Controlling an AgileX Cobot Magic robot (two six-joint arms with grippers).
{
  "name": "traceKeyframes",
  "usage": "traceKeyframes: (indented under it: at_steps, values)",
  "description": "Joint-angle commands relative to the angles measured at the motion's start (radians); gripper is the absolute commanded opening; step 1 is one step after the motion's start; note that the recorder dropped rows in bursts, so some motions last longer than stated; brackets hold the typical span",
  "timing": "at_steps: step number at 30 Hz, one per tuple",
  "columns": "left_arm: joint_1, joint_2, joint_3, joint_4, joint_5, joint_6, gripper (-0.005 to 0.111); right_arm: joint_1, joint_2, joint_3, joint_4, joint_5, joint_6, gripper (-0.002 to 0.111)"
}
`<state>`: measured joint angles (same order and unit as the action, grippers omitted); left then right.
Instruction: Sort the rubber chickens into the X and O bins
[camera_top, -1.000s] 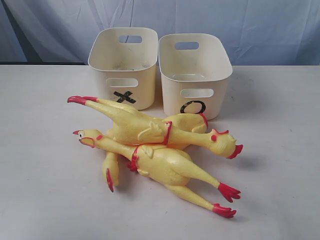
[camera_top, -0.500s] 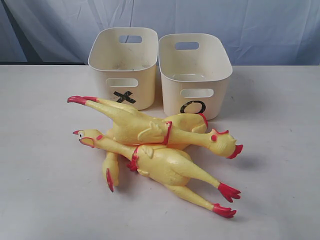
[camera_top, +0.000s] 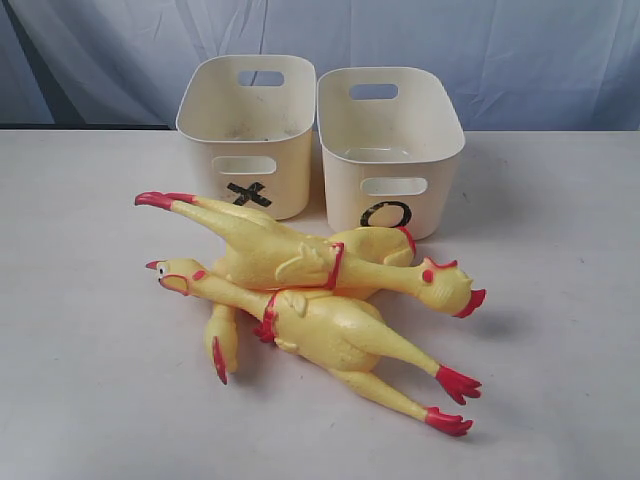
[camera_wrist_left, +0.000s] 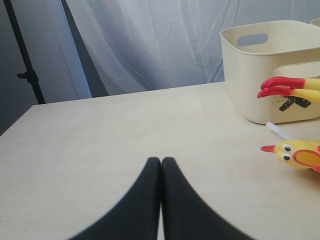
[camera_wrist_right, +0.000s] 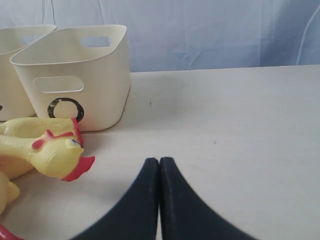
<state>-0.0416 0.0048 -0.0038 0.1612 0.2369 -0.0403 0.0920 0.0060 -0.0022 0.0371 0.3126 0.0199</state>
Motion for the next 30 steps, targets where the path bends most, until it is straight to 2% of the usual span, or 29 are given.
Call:
traceKeyframes:
  at_steps: [1, 9, 16, 30]
  values:
    - [-0.009, -0.005, 0.004, 0.001, -0.001, -0.004, 0.000, 0.001, -0.006, 0.002, -0.003, -0.007, -0.008, -0.001]
    - [-0.009, -0.005, 0.004, 0.001, -0.001, -0.004, 0.000, 0.001, -0.006, 0.002, 0.046, -0.025, -0.008, -0.001]
    - [-0.009, -0.005, 0.004, 0.001, -0.001, -0.004, 0.000, 0.001, -0.006, 0.002, 0.194, -0.156, -0.008, -0.001]
    - [-0.009, -0.005, 0.004, 0.001, -0.001, -0.004, 0.000, 0.001, -0.006, 0.002, 0.201, -0.274, 0.000, -0.001]
